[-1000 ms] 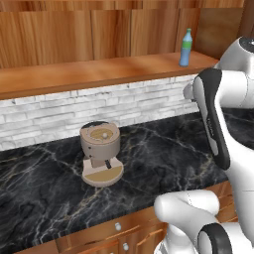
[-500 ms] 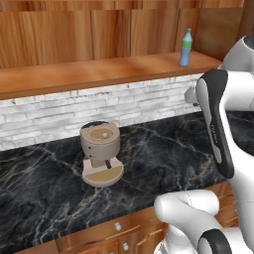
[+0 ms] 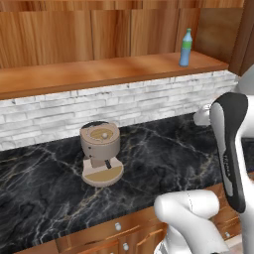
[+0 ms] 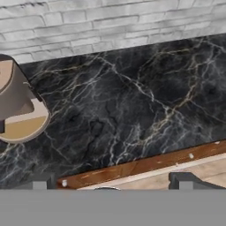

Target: Pick the bottled water, boxed drink, bottled water from the counter and place them in the open cabinet.

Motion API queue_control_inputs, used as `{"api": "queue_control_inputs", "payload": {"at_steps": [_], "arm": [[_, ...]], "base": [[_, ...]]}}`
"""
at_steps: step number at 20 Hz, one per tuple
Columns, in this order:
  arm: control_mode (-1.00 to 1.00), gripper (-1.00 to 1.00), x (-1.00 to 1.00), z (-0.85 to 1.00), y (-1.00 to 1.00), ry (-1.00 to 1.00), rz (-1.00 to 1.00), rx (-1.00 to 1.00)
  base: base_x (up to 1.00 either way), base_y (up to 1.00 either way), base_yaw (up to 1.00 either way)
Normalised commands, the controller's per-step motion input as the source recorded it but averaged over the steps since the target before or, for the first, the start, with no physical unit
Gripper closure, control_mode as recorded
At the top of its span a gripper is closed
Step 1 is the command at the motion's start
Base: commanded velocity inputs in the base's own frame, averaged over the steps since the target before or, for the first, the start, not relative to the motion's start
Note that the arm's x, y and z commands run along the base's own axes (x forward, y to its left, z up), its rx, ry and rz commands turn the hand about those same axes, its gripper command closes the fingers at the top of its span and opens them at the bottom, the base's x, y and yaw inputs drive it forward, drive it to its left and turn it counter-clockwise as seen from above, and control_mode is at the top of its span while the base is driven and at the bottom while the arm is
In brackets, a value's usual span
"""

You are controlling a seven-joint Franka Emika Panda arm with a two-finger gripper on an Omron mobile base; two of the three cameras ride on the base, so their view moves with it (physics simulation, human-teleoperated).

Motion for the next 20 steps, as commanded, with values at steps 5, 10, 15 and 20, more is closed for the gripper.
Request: {"api": "queue_control_inputs", "payload": {"at_steps": [5, 10, 15, 20], "arm": [[-1.00, -1.00, -0.12, -0.10, 0.00, 0.00, 0.00, 0.01], [-1.00, -1.00, 0.00, 0.00, 0.00, 0.00, 0.00, 0.00], [-1.00, -1.00, 0.00, 0.00, 0.00, 0.00, 0.00, 0.00], [1.00, -1.00, 0.00, 0.00, 0.00, 0.00, 0.00, 0.00]], "base": [[0.00, 0.00, 0.00], [0.00, 0.00, 0.00], [0.00, 0.00, 0.00], [-0.10, 0.00, 0.00]]}}
